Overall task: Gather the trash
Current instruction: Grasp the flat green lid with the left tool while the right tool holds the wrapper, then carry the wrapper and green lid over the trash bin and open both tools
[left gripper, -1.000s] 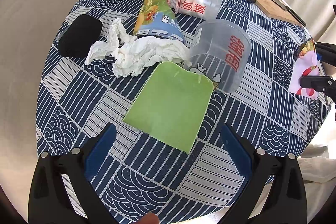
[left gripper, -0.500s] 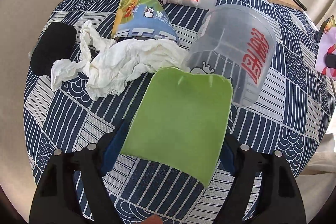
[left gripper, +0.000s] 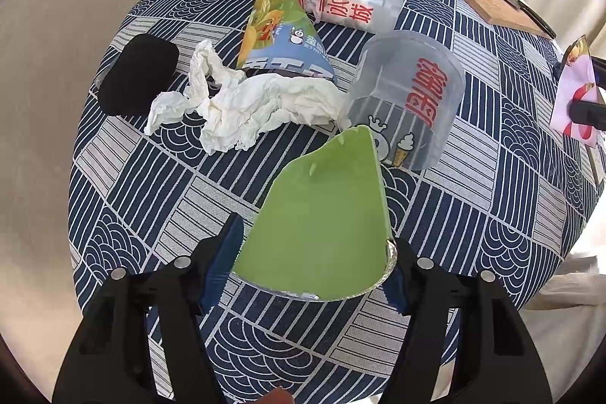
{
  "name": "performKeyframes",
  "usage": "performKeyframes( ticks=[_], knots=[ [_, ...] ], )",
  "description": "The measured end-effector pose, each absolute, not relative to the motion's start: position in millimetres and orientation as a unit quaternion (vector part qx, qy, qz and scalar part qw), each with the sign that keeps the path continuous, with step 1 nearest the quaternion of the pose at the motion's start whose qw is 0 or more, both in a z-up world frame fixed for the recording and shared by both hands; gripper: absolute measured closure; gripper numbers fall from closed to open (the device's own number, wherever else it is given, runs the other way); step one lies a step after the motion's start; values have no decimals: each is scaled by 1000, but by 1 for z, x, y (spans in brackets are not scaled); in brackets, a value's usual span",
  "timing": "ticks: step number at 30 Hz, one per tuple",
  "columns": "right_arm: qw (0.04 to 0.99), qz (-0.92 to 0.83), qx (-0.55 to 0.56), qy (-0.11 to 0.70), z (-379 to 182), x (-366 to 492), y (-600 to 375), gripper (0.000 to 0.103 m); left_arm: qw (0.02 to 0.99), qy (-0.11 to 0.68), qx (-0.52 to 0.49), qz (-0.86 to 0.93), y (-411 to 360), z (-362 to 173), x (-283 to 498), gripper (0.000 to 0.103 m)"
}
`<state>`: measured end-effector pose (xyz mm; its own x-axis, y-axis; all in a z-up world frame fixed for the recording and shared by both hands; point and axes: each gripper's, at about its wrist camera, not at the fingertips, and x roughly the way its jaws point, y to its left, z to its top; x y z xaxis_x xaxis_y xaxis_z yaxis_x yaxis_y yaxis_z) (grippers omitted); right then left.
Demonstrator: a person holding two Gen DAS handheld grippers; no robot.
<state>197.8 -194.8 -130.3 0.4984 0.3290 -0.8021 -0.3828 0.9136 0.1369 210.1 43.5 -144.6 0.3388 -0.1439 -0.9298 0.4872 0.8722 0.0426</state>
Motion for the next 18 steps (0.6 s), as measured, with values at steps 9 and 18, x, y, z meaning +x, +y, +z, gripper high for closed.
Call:
performKeyframes(
  ticks=[9,18],
  knots=[
    [865,228,-41,446,-126,183,-196,47,815,534,147,-168,53,-130,176,50],
    [868,234,-45,435,-119,171,-203,46,819,535,145,-151,55,-118,159,97]
  ],
)
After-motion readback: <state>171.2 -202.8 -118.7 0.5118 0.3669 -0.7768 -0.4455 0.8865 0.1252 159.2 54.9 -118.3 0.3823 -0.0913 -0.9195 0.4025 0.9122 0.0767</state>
